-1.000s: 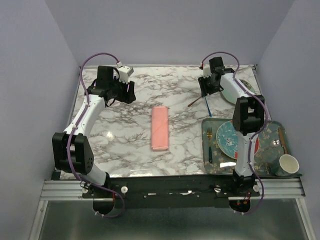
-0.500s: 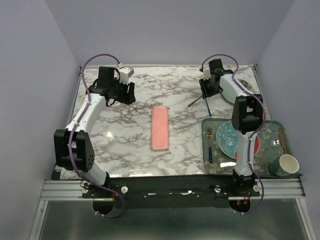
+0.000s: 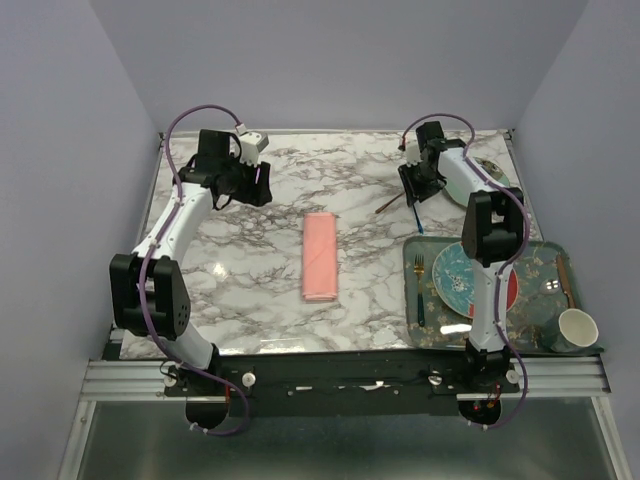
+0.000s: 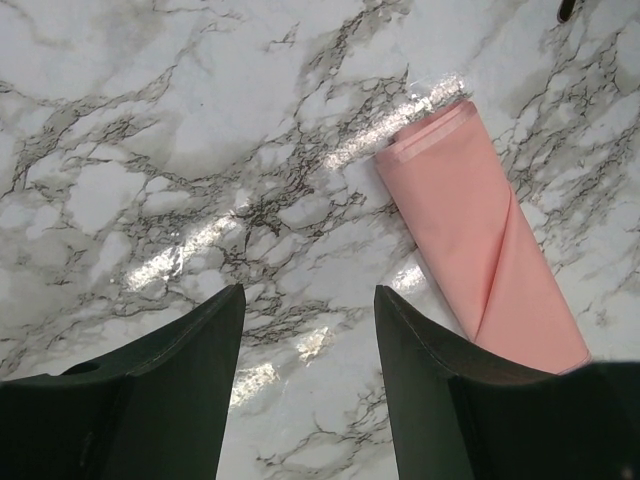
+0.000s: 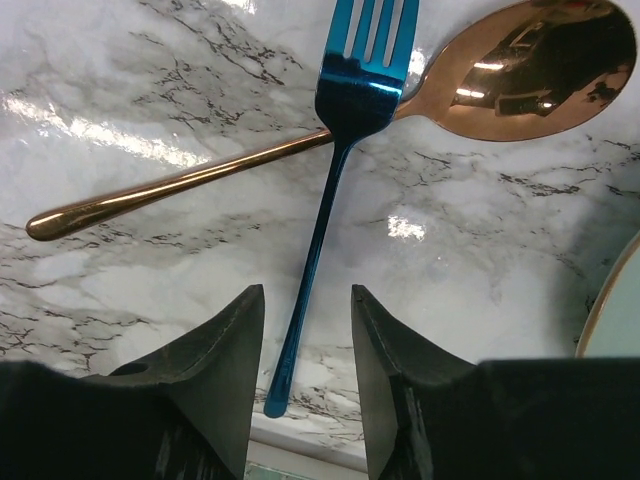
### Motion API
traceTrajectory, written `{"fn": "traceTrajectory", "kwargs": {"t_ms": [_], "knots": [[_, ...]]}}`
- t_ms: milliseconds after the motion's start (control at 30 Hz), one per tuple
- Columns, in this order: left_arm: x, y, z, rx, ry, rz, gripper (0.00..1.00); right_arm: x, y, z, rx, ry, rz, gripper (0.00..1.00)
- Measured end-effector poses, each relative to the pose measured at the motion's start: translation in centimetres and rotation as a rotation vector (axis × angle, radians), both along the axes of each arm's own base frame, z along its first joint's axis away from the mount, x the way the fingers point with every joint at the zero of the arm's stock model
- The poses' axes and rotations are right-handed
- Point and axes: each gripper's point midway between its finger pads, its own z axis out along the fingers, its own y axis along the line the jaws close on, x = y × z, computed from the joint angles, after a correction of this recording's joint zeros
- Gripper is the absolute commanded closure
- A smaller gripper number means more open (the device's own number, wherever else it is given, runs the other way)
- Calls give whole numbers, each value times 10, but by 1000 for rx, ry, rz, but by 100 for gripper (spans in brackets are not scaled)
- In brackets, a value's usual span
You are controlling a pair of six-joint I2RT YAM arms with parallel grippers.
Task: Fold the napkin into a case and place the utensils inside
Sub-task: Pick up the fork from the center of the board.
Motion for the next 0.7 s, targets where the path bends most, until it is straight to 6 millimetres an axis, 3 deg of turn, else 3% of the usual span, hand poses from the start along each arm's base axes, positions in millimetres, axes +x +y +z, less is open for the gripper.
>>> {"fn": "traceTrajectory", "kwargs": {"t_ms": [433,700], "knots": [[7,2,-7,-20,45,35,34,5,-3,-8,-39,115,20,49],[20,15,-10,-35,63,87,34,-13,-5,-16,-54,225,18,56]]}}
